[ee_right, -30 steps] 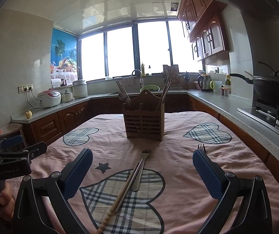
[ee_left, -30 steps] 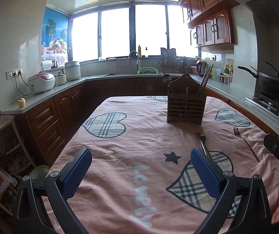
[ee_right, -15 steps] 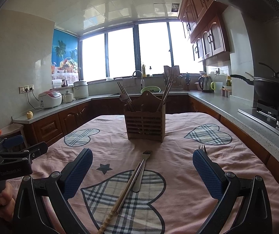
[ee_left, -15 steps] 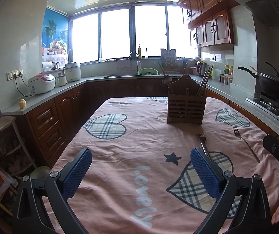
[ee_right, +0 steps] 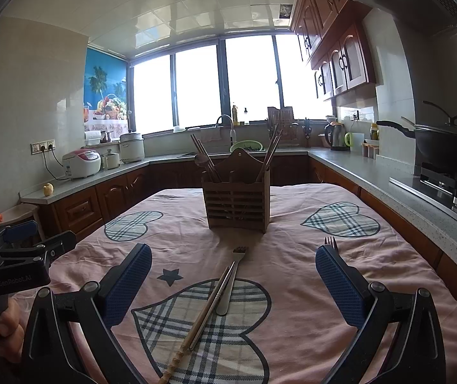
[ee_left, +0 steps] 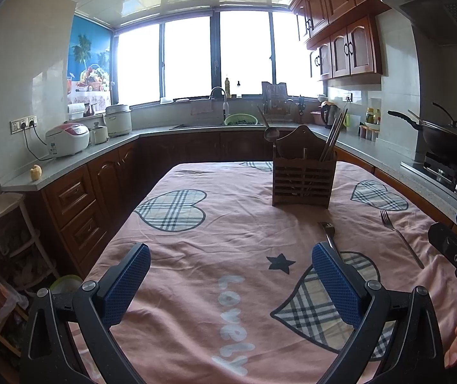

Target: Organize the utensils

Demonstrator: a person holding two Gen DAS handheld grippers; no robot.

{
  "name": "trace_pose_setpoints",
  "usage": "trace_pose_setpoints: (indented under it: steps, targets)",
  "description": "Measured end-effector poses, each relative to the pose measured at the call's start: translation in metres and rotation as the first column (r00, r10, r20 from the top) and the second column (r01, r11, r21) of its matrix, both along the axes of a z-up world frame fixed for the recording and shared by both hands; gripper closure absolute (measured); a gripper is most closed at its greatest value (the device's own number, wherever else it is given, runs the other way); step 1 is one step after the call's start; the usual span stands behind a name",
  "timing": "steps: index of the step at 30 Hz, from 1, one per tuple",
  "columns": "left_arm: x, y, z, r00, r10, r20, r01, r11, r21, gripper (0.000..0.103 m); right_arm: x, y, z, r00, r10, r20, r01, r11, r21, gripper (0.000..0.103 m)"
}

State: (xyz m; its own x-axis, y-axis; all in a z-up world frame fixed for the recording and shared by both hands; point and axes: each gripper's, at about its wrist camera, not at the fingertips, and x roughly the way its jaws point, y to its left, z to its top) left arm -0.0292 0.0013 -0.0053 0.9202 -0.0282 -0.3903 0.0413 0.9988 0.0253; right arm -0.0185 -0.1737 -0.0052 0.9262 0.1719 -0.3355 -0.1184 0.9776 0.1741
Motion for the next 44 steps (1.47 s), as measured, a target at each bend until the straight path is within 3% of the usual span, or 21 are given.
trace_pose_setpoints:
  steps: [44]
  targets:
    - [0.015, -0.012, 0.005, 1.000, -0.027, -0.006, 0.027, 0.999, -0.018, 0.001, 0.021, -0.001, 0.000, 1.000, 0.005, -0.029, -0.005, 1.000, 0.011, 0.000]
